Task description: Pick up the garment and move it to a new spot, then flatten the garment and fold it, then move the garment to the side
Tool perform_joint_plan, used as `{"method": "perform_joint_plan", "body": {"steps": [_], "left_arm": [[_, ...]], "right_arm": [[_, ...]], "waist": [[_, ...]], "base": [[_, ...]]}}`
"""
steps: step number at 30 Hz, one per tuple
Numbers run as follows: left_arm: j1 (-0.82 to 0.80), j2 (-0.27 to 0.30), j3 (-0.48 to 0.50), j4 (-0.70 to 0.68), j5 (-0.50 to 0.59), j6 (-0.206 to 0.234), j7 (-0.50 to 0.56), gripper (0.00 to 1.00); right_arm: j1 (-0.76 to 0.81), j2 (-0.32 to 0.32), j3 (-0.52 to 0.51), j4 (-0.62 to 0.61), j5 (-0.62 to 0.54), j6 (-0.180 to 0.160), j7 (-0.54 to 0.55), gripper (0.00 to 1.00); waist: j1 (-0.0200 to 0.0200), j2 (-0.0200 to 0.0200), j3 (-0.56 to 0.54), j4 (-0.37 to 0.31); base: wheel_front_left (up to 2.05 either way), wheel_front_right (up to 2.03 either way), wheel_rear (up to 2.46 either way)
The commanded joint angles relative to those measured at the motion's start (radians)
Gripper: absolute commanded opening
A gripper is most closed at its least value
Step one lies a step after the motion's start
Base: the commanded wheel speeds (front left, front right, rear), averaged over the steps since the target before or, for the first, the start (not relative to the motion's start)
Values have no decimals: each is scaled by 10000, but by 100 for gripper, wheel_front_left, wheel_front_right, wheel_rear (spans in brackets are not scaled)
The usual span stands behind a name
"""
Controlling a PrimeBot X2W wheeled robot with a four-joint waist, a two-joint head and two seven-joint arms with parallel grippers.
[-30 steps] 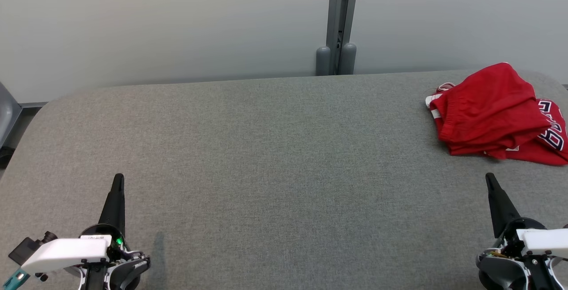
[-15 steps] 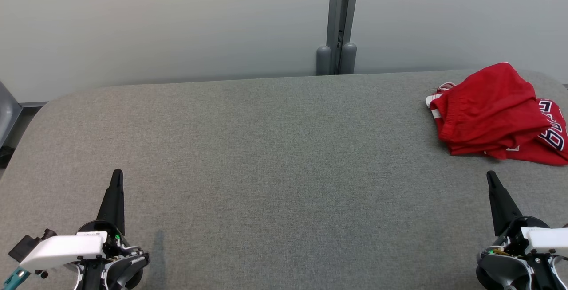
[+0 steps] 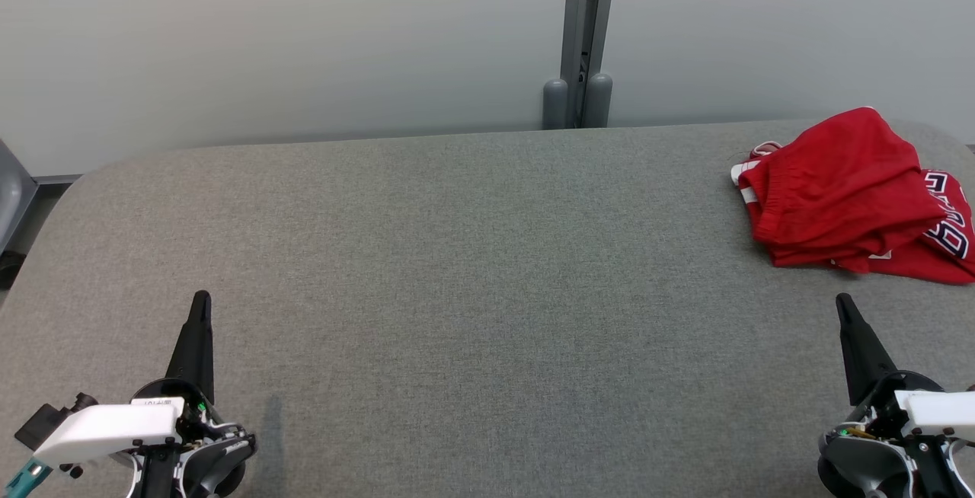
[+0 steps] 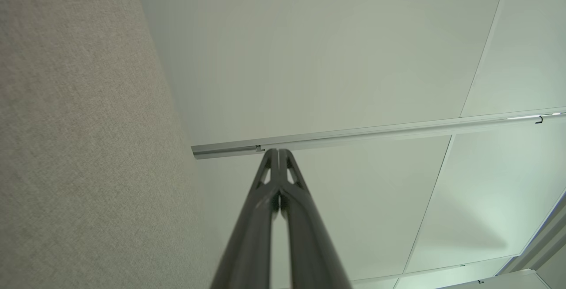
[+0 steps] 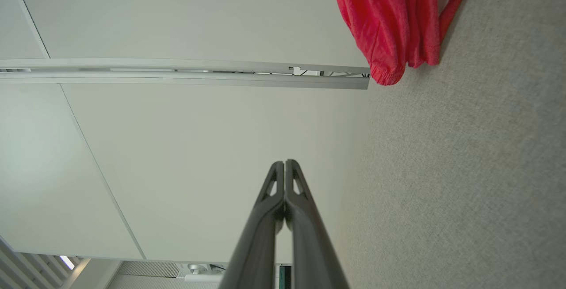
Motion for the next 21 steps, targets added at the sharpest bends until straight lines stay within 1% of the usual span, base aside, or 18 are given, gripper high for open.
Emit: {"method": "perform_joint_plan", "body": {"steps": [1, 21], "left_arm": [[-89, 56, 39, 6, -9, -50, 36, 0], [-89, 56, 38, 5, -11, -50, 34, 0]], "right_arm": [[-78, -7, -20, 23, -13, 4, 49, 0], [-82, 8, -43, 25, -38, 4, 58, 0]], "waist": [[0, 0, 0, 0], [0, 0, 0, 0]], "base": [[0, 0, 0], [0, 0, 0]]}}
